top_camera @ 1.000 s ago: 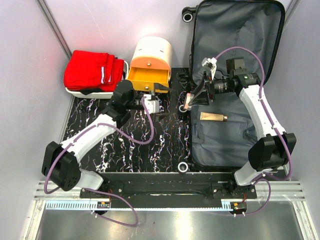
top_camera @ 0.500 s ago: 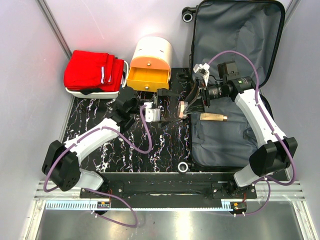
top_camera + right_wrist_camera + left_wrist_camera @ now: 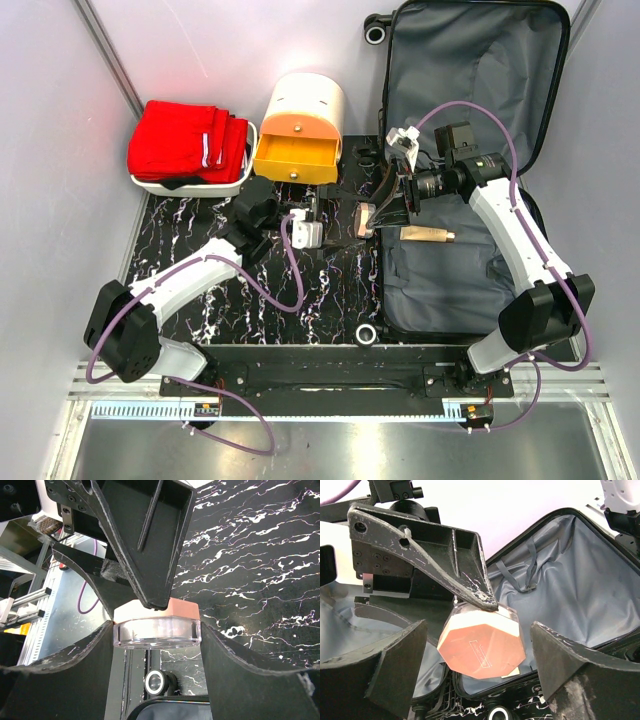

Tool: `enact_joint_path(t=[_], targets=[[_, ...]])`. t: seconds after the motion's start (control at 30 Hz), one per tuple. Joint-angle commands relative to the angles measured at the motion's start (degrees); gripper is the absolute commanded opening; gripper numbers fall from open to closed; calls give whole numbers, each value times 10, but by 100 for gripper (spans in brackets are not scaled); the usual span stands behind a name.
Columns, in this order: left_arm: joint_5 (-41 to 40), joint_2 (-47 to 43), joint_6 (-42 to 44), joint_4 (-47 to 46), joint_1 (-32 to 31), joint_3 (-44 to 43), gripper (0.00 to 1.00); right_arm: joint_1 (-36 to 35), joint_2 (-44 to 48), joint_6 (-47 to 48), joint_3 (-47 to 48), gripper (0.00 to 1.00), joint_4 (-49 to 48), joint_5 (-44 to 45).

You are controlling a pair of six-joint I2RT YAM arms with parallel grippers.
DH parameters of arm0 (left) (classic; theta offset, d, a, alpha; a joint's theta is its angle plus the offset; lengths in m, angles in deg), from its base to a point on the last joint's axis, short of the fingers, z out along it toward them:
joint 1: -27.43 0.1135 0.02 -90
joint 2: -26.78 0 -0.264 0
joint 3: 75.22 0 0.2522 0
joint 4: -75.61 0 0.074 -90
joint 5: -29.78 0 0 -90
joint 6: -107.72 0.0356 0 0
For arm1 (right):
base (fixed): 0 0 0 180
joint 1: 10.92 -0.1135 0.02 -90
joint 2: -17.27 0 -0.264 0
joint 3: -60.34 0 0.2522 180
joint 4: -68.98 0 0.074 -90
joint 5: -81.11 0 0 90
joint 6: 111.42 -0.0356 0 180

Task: Open, take out, and arrange the luggage

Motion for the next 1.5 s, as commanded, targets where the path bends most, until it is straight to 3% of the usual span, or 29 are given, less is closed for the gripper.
enact_joint_path(t=[0.0,0.17,0.27,0.37,0.53,0.67,0.73,0.77,0.83,0.9,1.03,1.1,1.17,1.23,1.33,1.47], targets=[[16,6,-4,-13,-2,-8,83,-6,14,-10,12,31,-6,-30],[16,10,0,0,-1,-6,82,-7,13,-14,14,31,-5,-33],[13,6,60,38,-1,-2,88,-7,10,-17,16,30,-5,-35],[-3,8,102,55,-2,-4,86,-6,6,-20,16,30,-5,-38],[-11,7,84,24,0,-2,71,-6,-5,-31,20,30,-8,-46],[-28,3,36,-7,1,0,52,-6,-10,-38,22,32,-12,-45],[-30,2,11,2,4,-3,45,-6,-10,-46,21,50,-18,-29],[-32,-3,3,11,8,-5,42,-6,-10,-51,22,63,-22,-12],[-38,-10,8,83,14,-11,33,-5,-11,-62,37,83,-26,71],[-50,-22,43,163,31,-22,24,6,-10,-69,50,88,-35,150],[-121,-25,94,441,70,-54,12,63,4,-106,53,96,-83,193],[-161,-8,98,544,90,-69,12,89,17,-123,45,99,-105,212],[-248,25,98,595,94,-80,12,92,27,-109,30,100,-105,226],[-318,55,94,638,96,-82,20,92,42,-103,11,100,-114,246],[-395,119,47,642,96,-91,27,92,54,-104,-10,100,-121,250],[-462,225,-8,631,106,-126,26,93,70,-107,-34,100,-132,253]])
